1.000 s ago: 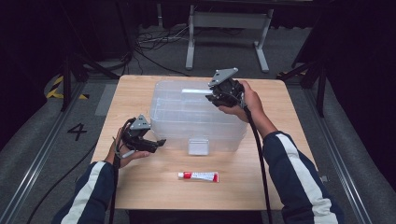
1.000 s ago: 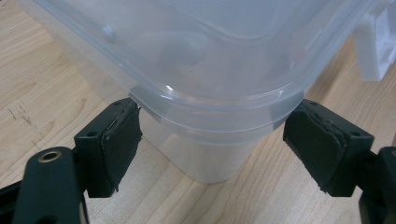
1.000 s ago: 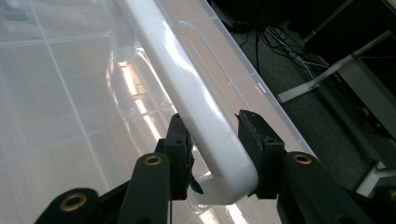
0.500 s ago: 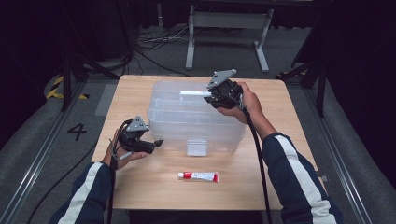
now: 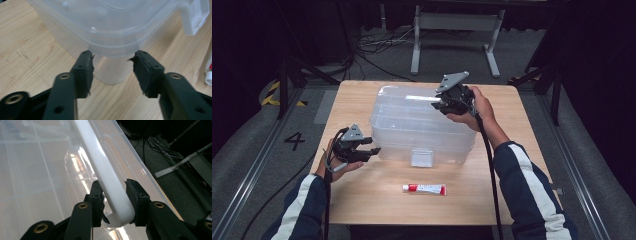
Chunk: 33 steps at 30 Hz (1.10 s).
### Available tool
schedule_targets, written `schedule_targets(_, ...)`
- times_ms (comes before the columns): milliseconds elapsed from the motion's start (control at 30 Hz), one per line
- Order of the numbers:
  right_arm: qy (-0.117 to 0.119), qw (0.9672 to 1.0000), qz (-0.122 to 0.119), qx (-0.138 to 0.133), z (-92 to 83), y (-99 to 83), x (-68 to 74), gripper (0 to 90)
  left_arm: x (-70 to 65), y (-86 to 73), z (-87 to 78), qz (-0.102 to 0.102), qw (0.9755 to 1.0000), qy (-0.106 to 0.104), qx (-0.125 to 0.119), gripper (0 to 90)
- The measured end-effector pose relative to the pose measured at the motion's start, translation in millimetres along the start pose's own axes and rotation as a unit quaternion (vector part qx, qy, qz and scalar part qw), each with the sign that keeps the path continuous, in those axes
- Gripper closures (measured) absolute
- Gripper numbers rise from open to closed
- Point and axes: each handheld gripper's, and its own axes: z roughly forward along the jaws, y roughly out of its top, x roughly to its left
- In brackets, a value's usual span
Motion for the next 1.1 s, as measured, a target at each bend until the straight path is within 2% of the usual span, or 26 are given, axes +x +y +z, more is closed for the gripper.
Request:
schedule_targets(167,-0.002,1.0000,0.002,-0.003,-2.6,1.2,-2.6,69.1,-0.8,0.3,-0.8,0.008,0.9999,0.007,0.005,64.0)
schedule_targets(233,-0.004,1.0000,0.002,-0.003,-3.3,2.8,-3.5,69.2,-1.9,0.5,-1.9,0.012,0.9999,0.000,0.006,66.4)
schedule_targets(400,-0.007,1.0000,0.002,0.000,-3.4,6.4,-8.1,69.8,-7.4,3.1,1.9,0.023,0.9996,-0.012,0.009,65.0)
schedule_targets(500,-0.002,1.0000,0.004,0.000,-3.1,7.8,-9.8,71.0,-10.0,5.2,1.5,0.029,0.9994,-0.014,0.010,60.7)
schedule_targets(600,-0.001,1.0000,0.001,-0.001,-4.0,9.1,-10.1,71.7,-6.6,4.4,-3.9,0.015,0.9999,-0.007,-0.004,53.7)
schedule_targets(633,0.001,1.0000,0.002,-0.002,-4.3,9.1,-10.1,71.9,-4.6,4.1,-5.5,0.009,0.9999,0.002,-0.004,49.4)
schedule_targets(667,0.001,1.0000,0.002,-0.002,-4.3,9.1,-10.1,71.9,-4.6,4.1,-5.5,0.009,0.9999,0.002,-0.004,46.9)
schedule_targets(733,0.003,1.0000,0.004,-0.004,-4.5,8.1,-10.2,72.1,0.4,1.8,-5.8,0.004,1.0000,0.007,0.006,44.6)
schedule_targets(767,0.006,1.0000,0.003,-0.002,-4.7,7.3,-10.0,72.1,5.9,-1.2,-1.8,-0.004,0.9998,0.017,0.010,37.8)
schedule_targets(800,0.006,1.0000,0.003,-0.002,-4.7,7.3,-10.0,72.1,5.9,-1.2,-1.8,-0.004,0.9998,0.017,0.010,32.3)
schedule_targets(933,0.005,1.0000,0.003,-0.001,-4.8,7.1,-9.6,72.1,13.6,-0.4,9.7,-0.013,0.9998,0.007,0.009,27.1)
schedule_targets(967,0.005,1.0000,0.002,-0.001,-4.7,7.5,-9.1,72.2,15.1,1.1,13.1,-0.016,0.9998,-0.005,0.010,25.3)
schedule_targets(1033,0.005,1.0000,0.002,0.000,-4.7,7.4,-9.1,72.2,15.8,3.6,16.1,-0.015,0.9997,-0.017,0.000,25.4)
schedule_targets(1100,0.006,1.0000,0.003,-0.002,-4.6,7.2,-10.0,72.2,16.2,7.7,18.4,-0.014,0.9997,-0.017,-0.003,24.2)
